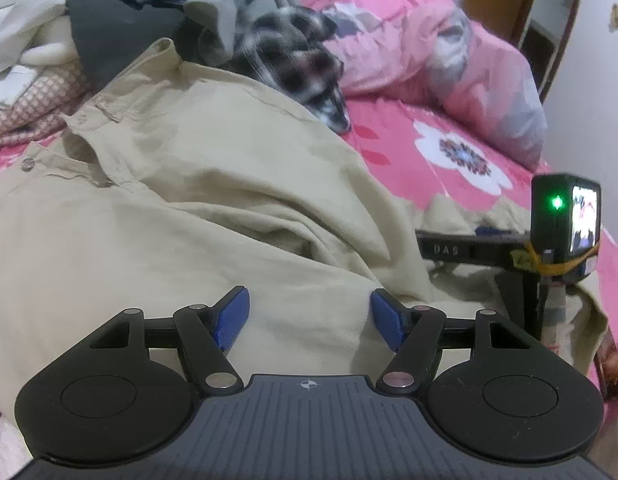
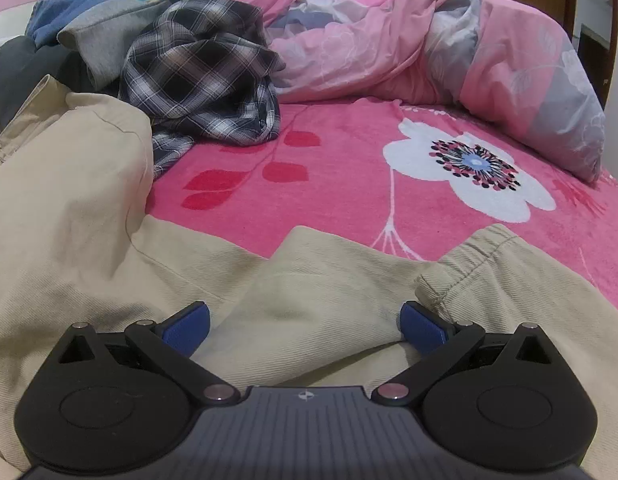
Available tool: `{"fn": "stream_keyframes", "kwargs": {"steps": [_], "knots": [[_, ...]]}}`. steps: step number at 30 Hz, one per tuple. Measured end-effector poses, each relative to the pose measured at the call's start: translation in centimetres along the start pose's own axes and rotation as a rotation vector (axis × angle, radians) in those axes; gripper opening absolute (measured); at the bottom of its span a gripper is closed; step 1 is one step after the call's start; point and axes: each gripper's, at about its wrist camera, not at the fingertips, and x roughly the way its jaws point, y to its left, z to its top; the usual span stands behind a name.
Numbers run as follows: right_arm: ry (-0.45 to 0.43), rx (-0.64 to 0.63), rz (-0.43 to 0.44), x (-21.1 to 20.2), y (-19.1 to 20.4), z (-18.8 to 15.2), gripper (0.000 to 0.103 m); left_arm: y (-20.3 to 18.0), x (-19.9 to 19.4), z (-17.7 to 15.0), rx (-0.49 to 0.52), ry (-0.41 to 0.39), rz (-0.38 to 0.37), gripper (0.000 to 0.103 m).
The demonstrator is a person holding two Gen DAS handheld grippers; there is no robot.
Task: Fold clothes
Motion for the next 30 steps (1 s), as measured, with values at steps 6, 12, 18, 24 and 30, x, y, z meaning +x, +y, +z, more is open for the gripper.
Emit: {"fn": "stream_keyframes", "kwargs": {"steps": [6, 12, 18, 24, 30], "knots": [[0.001, -0.002, 0.001, 0.0, 0.0, 0.0, 0.103, 1.3, -1.0, -0.2, -0.022, -0.048, 0.025, 0.07], [0.002, -0.003, 0.0, 0.0, 0.0, 0.0, 0.103, 3.9, -0.7, -1.1, -0.106, -0.069, 0.035, 0.07], [0.004, -0.005, 0.001, 0.0, 0.0, 0.1, 0.103, 6.6, -0.3, -2.6, -0.181, -0.09, -0.011, 0.07], [0.004, -0.005, 0.001, 0.1, 0.0, 0.0, 0.103, 7.8, 0.1, -3.2, -0.231, -0.13, -0.071, 0.073], [0.004, -0.006, 0.001, 0.0, 0.0, 0.0, 0.103, 8.1, -0.4, -3.5, -0.253, -0.139, -0.091, 0.074]]}}
